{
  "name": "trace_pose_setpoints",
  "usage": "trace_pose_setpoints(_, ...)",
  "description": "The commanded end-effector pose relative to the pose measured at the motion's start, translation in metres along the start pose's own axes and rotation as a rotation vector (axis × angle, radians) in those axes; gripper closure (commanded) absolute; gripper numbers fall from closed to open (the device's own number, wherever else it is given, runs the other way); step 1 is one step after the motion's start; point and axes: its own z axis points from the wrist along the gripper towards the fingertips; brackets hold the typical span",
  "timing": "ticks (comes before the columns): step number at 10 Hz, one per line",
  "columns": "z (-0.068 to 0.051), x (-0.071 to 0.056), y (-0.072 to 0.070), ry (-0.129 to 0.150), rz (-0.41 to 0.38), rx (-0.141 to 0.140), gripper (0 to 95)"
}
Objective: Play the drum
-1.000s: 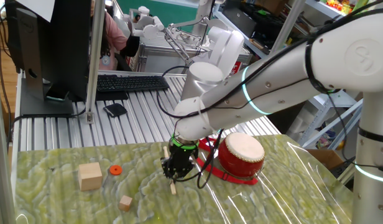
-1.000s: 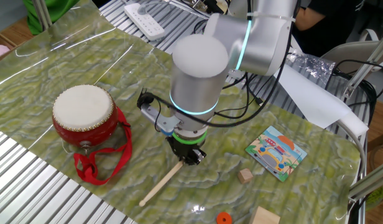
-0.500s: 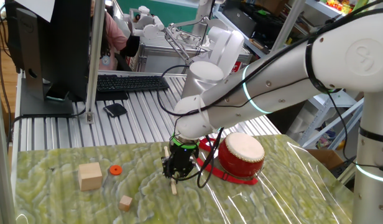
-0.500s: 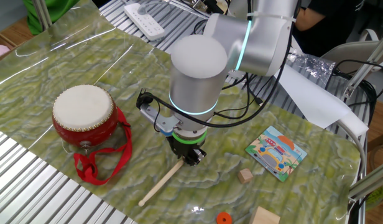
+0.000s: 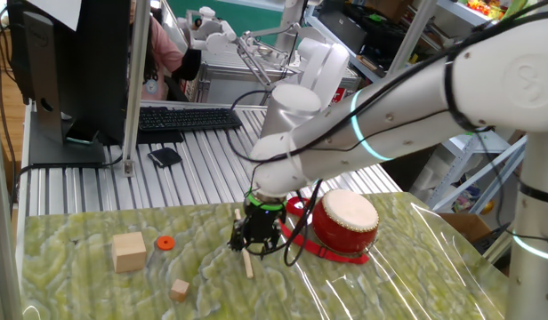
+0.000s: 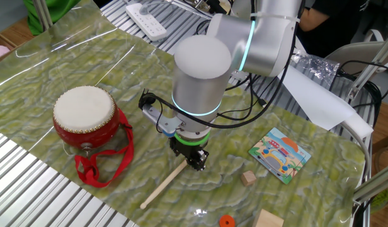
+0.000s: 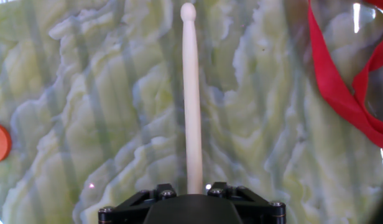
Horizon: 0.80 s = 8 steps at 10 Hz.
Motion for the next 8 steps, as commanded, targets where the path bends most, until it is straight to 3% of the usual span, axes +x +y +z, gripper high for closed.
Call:
trace_pose_setpoints(1,-0.008,0.003,-0.004,-0.001,-0.009,0.004,38.0)
trace_pose_setpoints(4,-0.038,0.01,-0.017,0.003,-0.025,0.012,38.0)
trace_pose_setpoints(5,-0.046,0.012,-0.021,0.006,-0.031,0.014,57.0)
trace_pose_setpoints(7,-0.063,0.014,-0.032,0.023,-0.039,0.017,57.0)
trace_pose_setpoints(8,-0.072,0.016,-0.039,0.032,-0.049,0.02,76.0)
